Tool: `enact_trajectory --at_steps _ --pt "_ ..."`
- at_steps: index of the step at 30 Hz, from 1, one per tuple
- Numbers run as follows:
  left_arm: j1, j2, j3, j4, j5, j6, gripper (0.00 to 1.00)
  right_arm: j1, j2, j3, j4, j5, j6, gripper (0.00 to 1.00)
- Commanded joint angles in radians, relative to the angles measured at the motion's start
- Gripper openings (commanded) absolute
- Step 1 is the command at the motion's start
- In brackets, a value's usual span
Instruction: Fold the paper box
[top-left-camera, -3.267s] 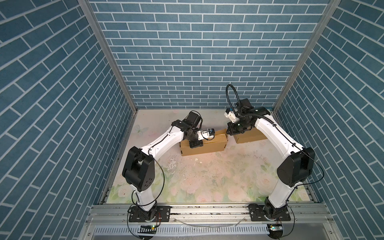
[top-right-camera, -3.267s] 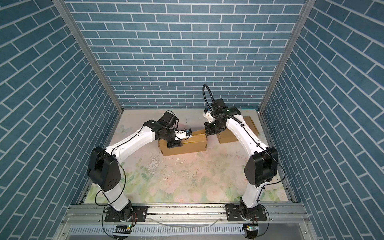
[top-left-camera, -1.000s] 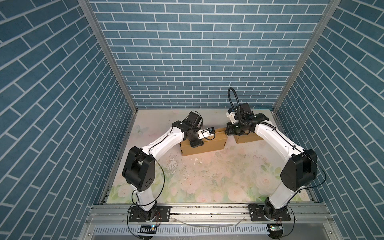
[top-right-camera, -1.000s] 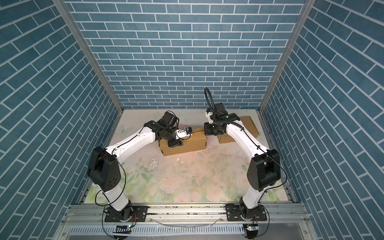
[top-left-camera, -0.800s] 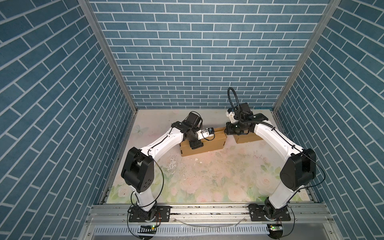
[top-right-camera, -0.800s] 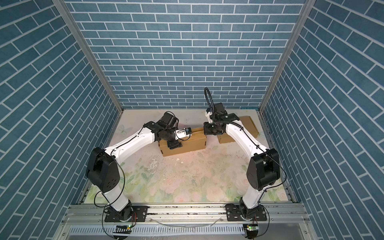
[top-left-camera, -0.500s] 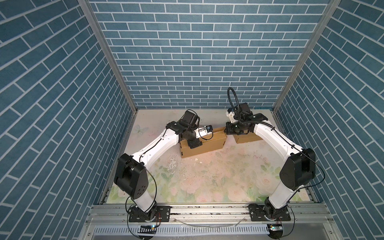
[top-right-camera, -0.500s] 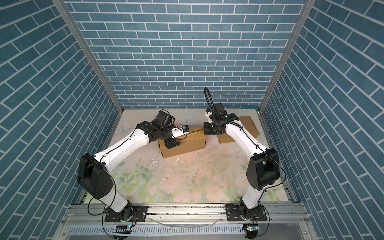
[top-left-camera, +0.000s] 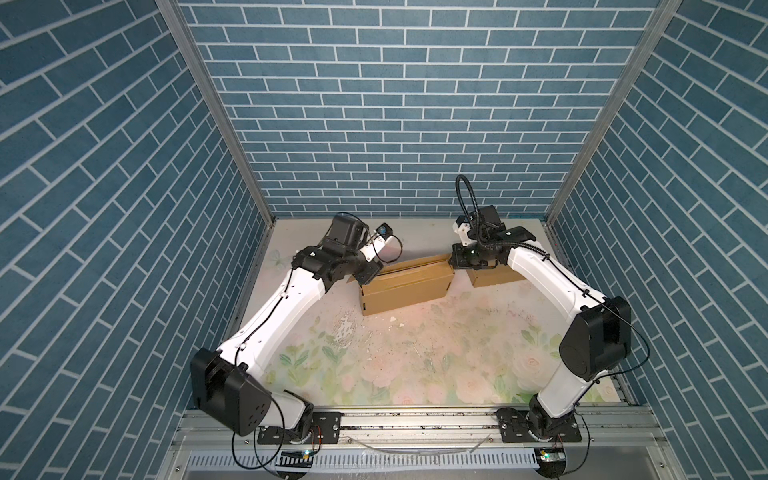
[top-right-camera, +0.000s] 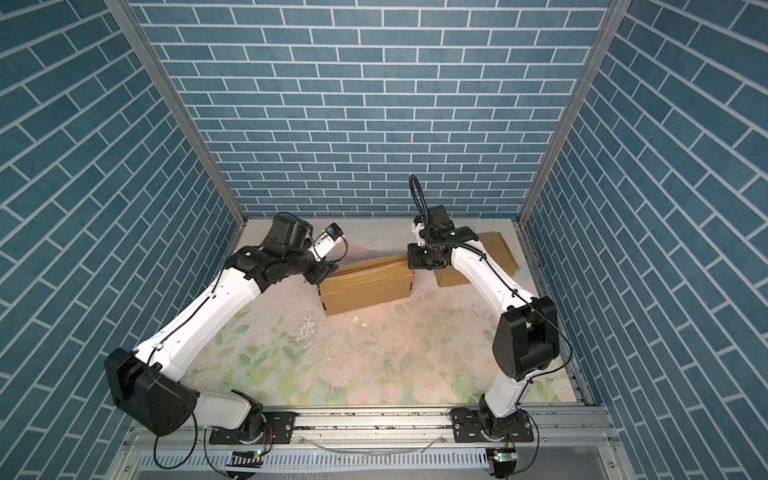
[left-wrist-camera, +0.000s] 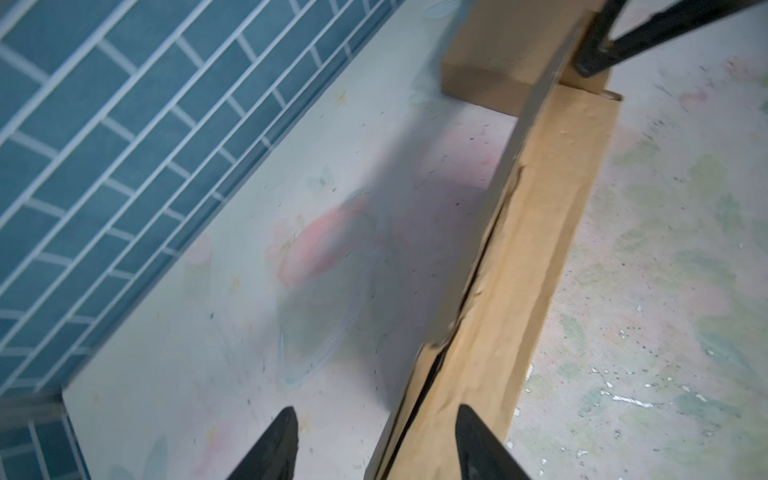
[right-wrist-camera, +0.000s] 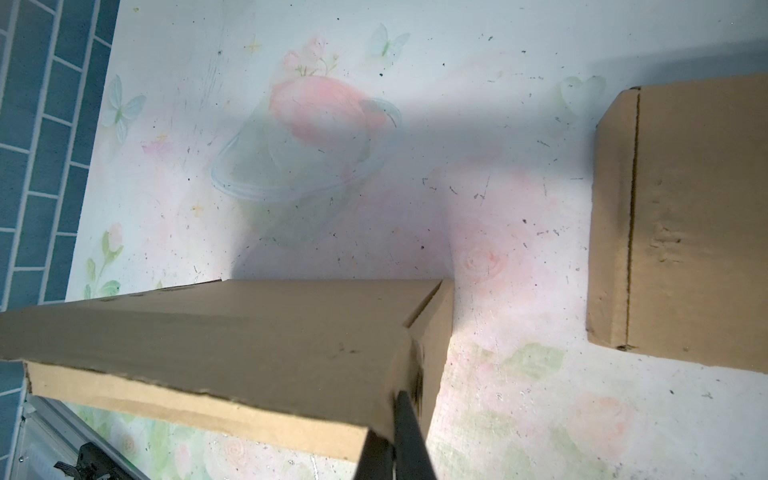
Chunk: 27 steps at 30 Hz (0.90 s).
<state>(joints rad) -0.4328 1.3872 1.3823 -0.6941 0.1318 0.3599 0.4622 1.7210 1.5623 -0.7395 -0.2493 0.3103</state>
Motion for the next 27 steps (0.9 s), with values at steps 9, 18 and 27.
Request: enact_trajectory --at_steps 9,18,27 --pt "0.104 -0.104 -0.113 -0.154 0.013 -0.165 0.48 0.003 0.042 -0.015 -0.077 0.022 0.044 0.00" --pt "0.108 -0.022 -0.083 -0.139 0.021 -0.136 0.42 0.003 0.032 -0.028 -0.072 0.019 0.041 0.00" --pt "0.111 0.022 -0.060 -0.140 0.023 -0.119 0.24 0.003 0.031 -0.030 -0.069 0.019 0.042 0.00"
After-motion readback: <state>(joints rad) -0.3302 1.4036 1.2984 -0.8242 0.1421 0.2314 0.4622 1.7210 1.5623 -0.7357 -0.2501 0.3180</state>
